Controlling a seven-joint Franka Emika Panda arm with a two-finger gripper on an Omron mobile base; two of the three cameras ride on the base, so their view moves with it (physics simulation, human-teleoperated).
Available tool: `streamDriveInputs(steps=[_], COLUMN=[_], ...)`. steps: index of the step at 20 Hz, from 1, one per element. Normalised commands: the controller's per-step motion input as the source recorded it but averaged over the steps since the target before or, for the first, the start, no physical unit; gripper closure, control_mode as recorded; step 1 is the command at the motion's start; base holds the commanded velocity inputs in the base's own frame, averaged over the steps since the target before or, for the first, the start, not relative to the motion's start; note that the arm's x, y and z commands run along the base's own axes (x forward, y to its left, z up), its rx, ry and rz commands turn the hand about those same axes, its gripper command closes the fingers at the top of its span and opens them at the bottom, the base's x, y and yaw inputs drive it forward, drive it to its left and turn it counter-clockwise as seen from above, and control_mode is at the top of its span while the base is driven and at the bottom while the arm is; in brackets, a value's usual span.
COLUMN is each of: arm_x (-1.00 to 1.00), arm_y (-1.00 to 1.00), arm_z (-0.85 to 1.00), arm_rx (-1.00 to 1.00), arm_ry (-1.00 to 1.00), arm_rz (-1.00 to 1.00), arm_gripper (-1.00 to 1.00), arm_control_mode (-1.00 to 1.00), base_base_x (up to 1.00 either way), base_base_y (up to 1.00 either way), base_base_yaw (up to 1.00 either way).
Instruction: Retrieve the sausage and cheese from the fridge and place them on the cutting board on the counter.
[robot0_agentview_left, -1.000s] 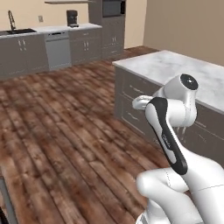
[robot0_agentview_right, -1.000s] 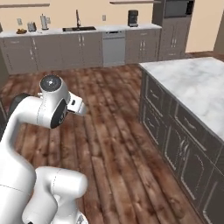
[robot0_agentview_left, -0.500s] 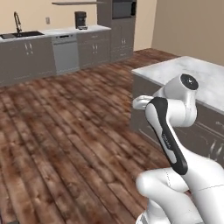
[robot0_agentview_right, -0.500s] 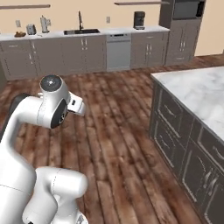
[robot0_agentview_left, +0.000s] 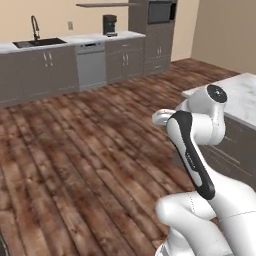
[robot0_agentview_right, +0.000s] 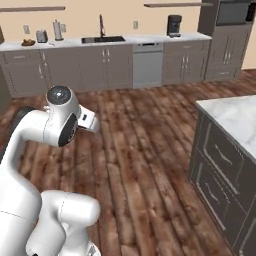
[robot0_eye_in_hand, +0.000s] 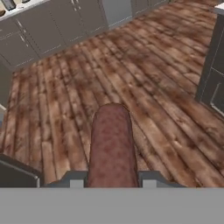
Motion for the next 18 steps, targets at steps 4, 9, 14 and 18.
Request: streamDriveInputs(steps=[4,9,14,18], arm_x=[0.00,0.00,0.00,0.00], arm_y=[0.00,0.00,0.00,0.00], arm_z=[0.00,0.00,0.00,0.00], arm_rx=[0.00,0.00,0.00,0.00], arm_ry=[0.00,0.00,0.00,0.00], arm_rz=[0.00,0.00,0.00,0.00], arm_gripper=[1.00,1.00,1.00,1.00], arm_control_mode=[1.00,1.00,1.00,1.00], base_base_x=[1.00,1.00,1.00,1.00], base_base_y=[0.30,0.28,0.27,0.27], base_base_yaw=[0.12,0.12,0.11,0.12])
